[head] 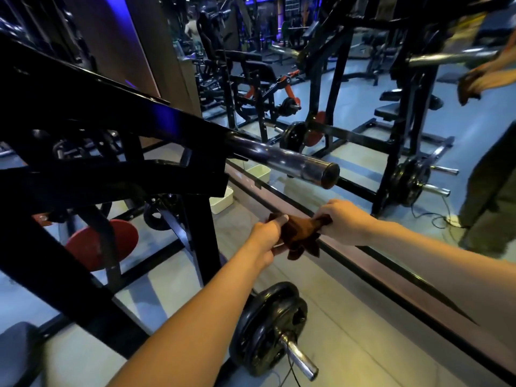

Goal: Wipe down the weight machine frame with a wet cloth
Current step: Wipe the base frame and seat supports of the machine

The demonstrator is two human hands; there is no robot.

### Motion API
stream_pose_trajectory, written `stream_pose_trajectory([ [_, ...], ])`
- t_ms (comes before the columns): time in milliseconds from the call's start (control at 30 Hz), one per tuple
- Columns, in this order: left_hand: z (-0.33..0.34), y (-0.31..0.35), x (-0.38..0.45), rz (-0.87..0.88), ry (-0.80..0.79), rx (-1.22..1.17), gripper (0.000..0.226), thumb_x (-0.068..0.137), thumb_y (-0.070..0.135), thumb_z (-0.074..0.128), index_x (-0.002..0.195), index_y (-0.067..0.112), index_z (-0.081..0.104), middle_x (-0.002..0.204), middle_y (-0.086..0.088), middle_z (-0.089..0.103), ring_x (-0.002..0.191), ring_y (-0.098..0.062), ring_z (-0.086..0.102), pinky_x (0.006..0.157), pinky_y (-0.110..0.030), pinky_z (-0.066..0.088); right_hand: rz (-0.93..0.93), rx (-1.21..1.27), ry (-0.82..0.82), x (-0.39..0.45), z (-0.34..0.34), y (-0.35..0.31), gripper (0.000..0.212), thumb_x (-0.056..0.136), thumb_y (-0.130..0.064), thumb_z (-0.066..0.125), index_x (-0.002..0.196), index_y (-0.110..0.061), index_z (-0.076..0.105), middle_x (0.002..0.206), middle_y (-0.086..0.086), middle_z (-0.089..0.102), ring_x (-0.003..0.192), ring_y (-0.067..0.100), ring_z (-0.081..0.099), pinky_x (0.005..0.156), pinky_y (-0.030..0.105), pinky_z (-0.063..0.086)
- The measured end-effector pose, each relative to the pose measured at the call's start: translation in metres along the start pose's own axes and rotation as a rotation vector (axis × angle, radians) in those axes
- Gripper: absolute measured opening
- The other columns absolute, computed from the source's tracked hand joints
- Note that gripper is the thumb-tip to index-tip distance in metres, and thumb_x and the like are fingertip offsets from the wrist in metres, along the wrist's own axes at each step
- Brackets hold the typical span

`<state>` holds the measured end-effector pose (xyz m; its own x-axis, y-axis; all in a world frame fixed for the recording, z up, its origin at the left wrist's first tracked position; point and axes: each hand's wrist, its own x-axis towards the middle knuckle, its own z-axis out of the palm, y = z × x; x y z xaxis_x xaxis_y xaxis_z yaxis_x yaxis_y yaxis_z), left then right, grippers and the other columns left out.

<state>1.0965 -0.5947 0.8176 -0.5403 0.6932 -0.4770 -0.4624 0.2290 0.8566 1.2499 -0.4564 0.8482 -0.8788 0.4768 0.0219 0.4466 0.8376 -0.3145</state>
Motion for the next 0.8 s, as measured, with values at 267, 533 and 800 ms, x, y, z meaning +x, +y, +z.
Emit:
stream_pose_trajectory([
  [267, 0.053, -0.014, 0.048, -0.017, 0.062, -0.123, 0.028, 0.102, 0.022, 0.063, 0.129, 0.016, 0.060, 0.112, -0.014, 0.070, 0.103, -0.028, 0.066, 0.073, -0.039, 0.058, -0.044, -0.015, -0.074, 0.047, -0.009, 0.076, 0.011, 0.098, -0.025, 0.065, 0.106, -0.024, 0.072, 0.101, -0.004, 0.058, 0.096, 0.015, 0.053, 0.076, 0.029, 0.042],
  [533, 0.162, -0.017, 0.105, -0.054, 0.164, -0.323, 0.019, 0.099, 0.009, 0.048, 0.110, 0.010, 0.063, 0.094, -0.015, 0.066, 0.084, -0.027, 0.062, 0.080, -0.039, 0.051, -0.100, 0.015, -0.201, 0.101, -0.048, 0.192, 0.018, 0.105, -0.022, 0.050, 0.095, -0.020, 0.065, 0.095, 0.003, 0.066, 0.087, 0.021, 0.060, 0.077, 0.034, 0.047],
  [800, 0.229, -0.006, 0.161, 0.038, 0.252, -0.306, 0.027, 0.103, 0.017, 0.061, 0.127, 0.005, 0.064, 0.115, -0.015, 0.074, 0.088, -0.022, 0.070, 0.078, -0.034, 0.055, -0.087, 0.117, -0.210, 0.144, -0.067, 0.272, 0.022, 0.102, -0.027, 0.052, 0.097, -0.013, 0.068, 0.093, 0.006, 0.069, 0.089, 0.025, 0.064, 0.082, 0.043, 0.054],
])
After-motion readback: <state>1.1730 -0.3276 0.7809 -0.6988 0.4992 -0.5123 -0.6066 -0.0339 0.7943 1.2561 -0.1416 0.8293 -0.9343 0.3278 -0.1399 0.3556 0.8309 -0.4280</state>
